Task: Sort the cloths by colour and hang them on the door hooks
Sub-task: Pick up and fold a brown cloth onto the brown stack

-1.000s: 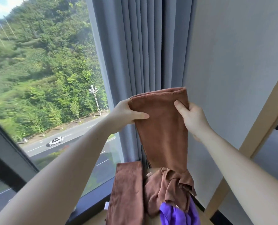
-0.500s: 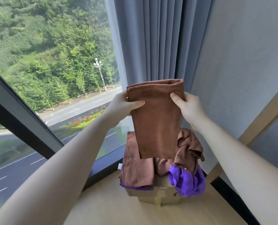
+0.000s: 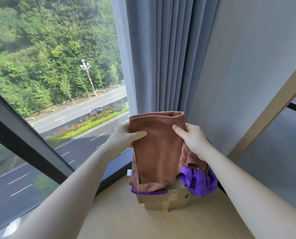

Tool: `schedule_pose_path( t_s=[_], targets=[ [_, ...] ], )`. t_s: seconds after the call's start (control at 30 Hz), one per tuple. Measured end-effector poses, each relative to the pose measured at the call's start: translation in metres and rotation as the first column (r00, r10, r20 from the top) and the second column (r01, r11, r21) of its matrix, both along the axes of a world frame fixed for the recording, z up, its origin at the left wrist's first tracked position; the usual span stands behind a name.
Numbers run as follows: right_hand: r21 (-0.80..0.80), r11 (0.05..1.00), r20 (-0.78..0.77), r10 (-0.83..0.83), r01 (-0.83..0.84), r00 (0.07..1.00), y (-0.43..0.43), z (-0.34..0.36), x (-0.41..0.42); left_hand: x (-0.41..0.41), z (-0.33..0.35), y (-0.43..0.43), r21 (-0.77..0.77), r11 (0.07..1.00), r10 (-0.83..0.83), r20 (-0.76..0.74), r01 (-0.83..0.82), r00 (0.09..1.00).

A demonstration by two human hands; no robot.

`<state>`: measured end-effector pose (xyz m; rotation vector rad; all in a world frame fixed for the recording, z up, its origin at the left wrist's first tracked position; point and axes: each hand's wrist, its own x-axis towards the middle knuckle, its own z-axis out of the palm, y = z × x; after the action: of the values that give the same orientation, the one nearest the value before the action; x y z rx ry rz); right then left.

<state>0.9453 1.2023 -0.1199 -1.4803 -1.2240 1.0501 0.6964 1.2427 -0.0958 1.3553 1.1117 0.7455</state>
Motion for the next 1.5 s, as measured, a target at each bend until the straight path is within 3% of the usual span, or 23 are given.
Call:
schedule_pose_path(
  t_s=[0.33,0.87,1.3,1.43,1.5],
  targets=[
    [-0.054,0.998,-0.021,-0.022,0.021,1.000,-0.010,-0.014,-0.014,-0.017,-0.022,-0.006,-0.073,0.996,-0.051,0.009,0.051,0.999],
    [-0.258,0.966,-0.010,-0.017,0.014,1.000,0.111,-0.093,-0.023,-0.006,-0.092,0.093,-0.235,0.959,0.140,-0.106,-0.161,0.985],
    [-0.613,0.789,-0.066,-0.093,0.033,0.993,0.193,-0.233,-0.005,0.003,-0.219,0.175,-0.311,0.883,0.214,-0.400,-0.352,0.891],
    [-0.697,0.715,-0.171,-0.081,-0.062,0.982,0.196,-0.246,-0.008,0.006,-0.242,0.189,-0.336,0.866,0.228,-0.395,-0.371,0.890],
    [-0.684,0.723,-0.172,-0.031,-0.096,0.985,0.195,-0.251,-0.011,0.010,-0.251,0.195,-0.353,0.861,0.226,-0.380,-0.367,0.897]
  ],
)
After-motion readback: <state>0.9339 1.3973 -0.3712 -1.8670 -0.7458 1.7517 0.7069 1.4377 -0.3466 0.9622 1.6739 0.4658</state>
